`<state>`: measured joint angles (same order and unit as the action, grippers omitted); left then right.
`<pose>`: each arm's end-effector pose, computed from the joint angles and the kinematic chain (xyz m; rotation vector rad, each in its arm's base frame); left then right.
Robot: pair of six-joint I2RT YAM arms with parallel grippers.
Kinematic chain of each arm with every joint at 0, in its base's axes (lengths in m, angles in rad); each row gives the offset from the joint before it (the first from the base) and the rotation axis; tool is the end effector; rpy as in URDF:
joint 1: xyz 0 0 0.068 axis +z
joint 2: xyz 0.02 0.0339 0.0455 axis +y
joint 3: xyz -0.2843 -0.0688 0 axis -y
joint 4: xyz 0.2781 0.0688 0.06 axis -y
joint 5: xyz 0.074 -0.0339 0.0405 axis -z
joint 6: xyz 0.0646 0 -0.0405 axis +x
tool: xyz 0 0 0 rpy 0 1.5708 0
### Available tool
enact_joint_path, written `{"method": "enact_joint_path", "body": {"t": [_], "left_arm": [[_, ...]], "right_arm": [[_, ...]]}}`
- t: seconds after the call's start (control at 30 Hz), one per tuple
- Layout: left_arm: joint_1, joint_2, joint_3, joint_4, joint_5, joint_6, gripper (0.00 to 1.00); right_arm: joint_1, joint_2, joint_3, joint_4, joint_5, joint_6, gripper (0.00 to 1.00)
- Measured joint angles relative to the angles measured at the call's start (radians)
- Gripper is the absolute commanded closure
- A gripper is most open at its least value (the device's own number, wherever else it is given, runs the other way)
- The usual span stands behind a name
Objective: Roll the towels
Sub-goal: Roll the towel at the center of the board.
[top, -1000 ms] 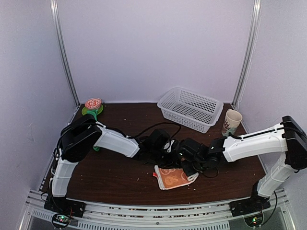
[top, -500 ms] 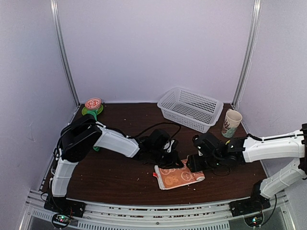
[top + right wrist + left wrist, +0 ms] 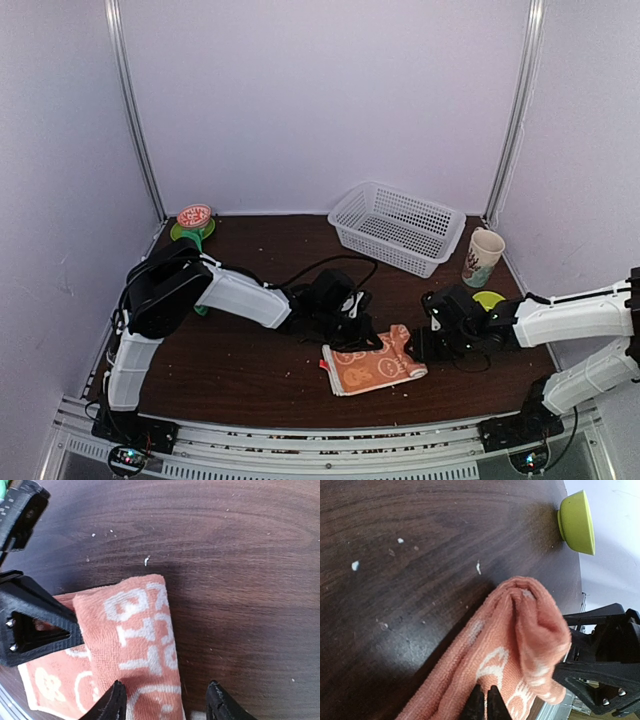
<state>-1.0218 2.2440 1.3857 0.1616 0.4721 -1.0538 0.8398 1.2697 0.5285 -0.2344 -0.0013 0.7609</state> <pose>0.2491 -0.4635 0.0801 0.2622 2.7260 -1.4277 0.1729 0.1929 0.1267 -0.1057 2.6650 0.5882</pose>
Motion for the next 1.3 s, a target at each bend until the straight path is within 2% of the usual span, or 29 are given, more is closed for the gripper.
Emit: {"method": "enact_joint_path", "body": {"t": [0.23, 0.57, 0.93, 1.3], "left_arm": [[0.000, -0.045, -0.033, -0.003, 0.001, 0.000, 0.94], [0.000, -0.108, -0.003, 0.008, 0.011, 0.000, 0.94], [0.000, 0.024, 0.175, -0.008, 0.040, -0.002, 0.94], [0.000, 0.101, 0.188, -0.023, 0.048, -0.013, 0.96]], "right_arm": [[0.000, 0.110, 0.033, 0.016, -0.003, -0.002, 0.46], [0.000, 0.127, 0.045, 0.023, -0.002, -0.002, 0.45], [0.000, 0.126, 0.045, 0.022, -0.002, -0.002, 0.44], [0.000, 0.001, 0.043, -0.042, -0.005, 0.005, 0.37]]}}
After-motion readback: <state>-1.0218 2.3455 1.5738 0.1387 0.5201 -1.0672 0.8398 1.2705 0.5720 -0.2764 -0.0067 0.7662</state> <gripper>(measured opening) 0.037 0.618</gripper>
